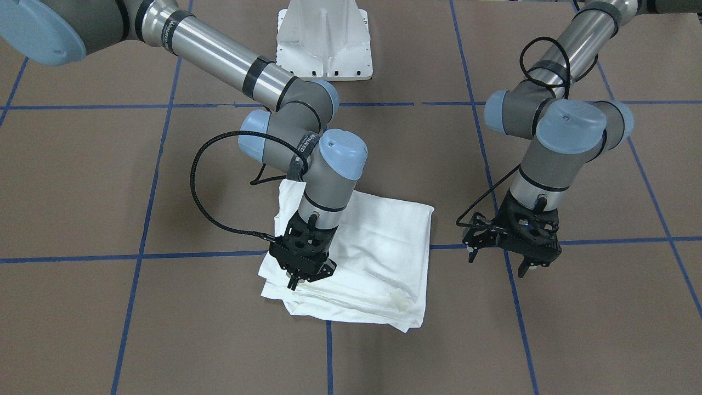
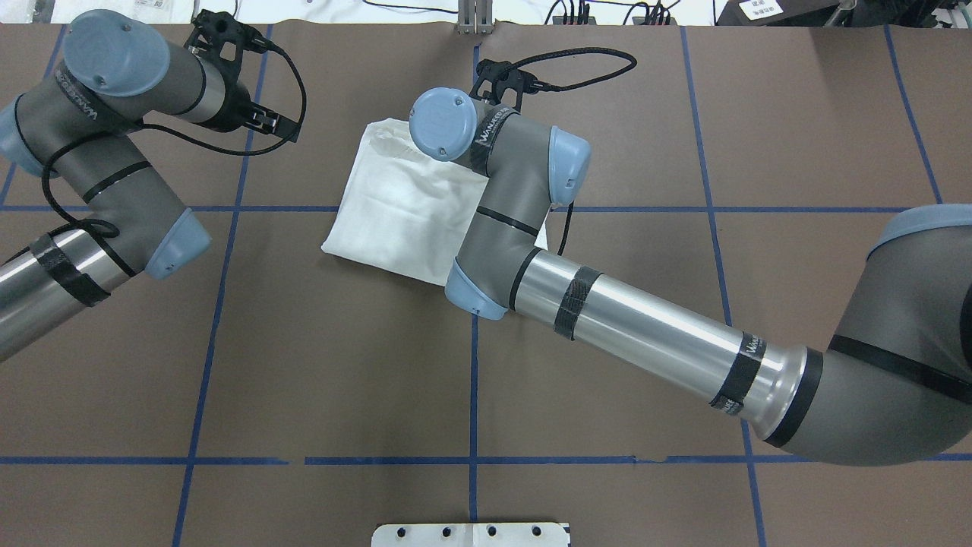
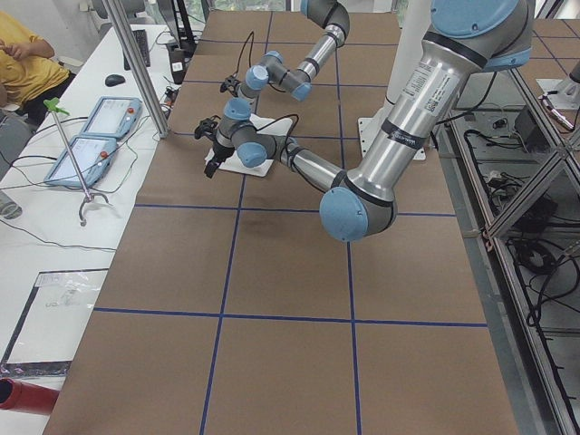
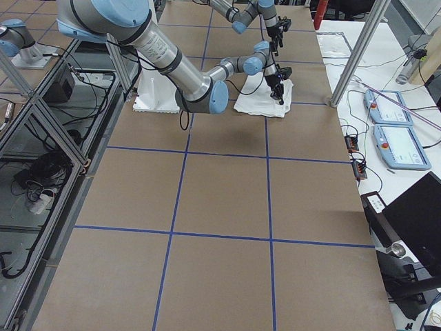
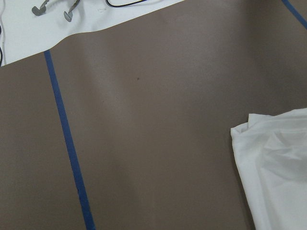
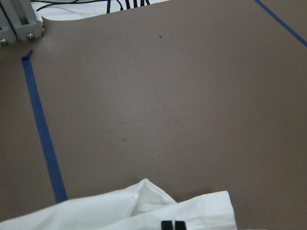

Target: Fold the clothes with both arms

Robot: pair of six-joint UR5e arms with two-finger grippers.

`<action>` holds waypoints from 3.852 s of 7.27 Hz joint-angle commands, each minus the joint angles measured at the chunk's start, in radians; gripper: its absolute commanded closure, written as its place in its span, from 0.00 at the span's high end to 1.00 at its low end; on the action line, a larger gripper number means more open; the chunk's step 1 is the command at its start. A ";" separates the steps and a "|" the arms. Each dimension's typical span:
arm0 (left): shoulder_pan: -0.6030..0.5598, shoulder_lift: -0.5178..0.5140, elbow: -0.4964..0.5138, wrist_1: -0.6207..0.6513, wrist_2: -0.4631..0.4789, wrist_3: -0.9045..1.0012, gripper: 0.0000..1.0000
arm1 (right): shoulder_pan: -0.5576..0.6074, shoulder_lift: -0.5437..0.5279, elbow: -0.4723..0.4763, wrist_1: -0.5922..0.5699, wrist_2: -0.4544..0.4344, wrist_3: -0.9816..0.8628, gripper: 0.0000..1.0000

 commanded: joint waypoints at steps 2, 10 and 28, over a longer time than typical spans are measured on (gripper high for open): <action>0.000 0.001 0.000 0.000 0.000 -0.001 1.00 | 0.013 0.025 -0.007 0.007 -0.016 -0.099 1.00; 0.000 0.020 -0.017 0.000 -0.002 0.016 1.00 | -0.110 0.056 -0.037 0.012 -0.040 -0.035 1.00; -0.558 0.576 -0.266 0.179 -0.417 0.778 1.00 | 0.861 -0.880 0.636 -0.266 0.846 -1.677 1.00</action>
